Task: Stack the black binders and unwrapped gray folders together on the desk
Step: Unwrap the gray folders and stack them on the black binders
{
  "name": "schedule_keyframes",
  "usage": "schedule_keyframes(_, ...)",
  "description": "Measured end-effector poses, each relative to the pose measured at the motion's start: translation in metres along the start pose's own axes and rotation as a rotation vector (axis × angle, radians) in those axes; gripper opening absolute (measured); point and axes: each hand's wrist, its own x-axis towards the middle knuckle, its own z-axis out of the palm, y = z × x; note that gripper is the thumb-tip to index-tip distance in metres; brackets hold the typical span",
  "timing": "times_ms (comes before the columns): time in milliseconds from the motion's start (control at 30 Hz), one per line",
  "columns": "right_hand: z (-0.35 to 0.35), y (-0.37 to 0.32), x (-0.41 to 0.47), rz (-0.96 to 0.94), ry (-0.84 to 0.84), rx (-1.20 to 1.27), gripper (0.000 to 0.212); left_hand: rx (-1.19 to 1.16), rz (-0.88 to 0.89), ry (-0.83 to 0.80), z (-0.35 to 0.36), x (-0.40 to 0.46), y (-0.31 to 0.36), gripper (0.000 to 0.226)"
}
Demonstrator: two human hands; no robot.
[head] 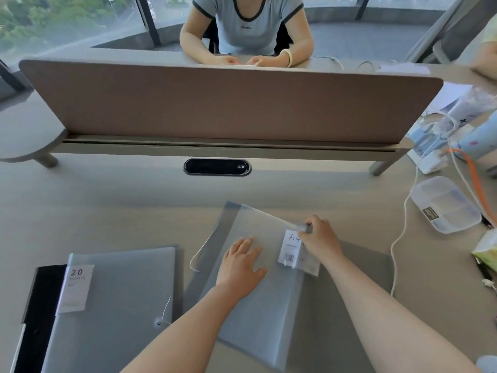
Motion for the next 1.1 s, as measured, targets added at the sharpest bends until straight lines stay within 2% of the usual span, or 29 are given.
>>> schedule_keyframes(333,-0.018,-0.026,-0.031,-0.1,0.102,0.103,0.013,-0.275,-0.073,0.029,-0.024,-0.019,0.023,0.064)
schedule_keyframes(567,-0.039,-0.069,-0.078,-0.326,0.267,0.335,0.014,-0.499,0.03,0.122,-0.046,-0.054,0.06,0.083)
schedule_keyframes(700,-0.054,-0.099,-0.108,-0.416,0.338,0.455,0.013,-0.538,0.101,0.199,-0.063,-0.074,0.074,0.087)
schedule_keyframes(833,-0.065,-0.124,-0.132,-0.5,0.361,0.562,0.019,-0.646,0.178,0.315,-0.076,-0.087,0.081,0.081)
schedule_keyframes(967,-0.073,-0.143,-0.157,-0.591,0.388,0.641,0.019,-0.652,0.203,0.455,-0.085,-0.095,0.083,0.074)
schedule_keyframes(1100,-0.077,-0.162,-0.175,-0.685,0.398,0.678,0.026,-0.754,0.205,0.576,-0.1,-0.108,0.086,0.038)
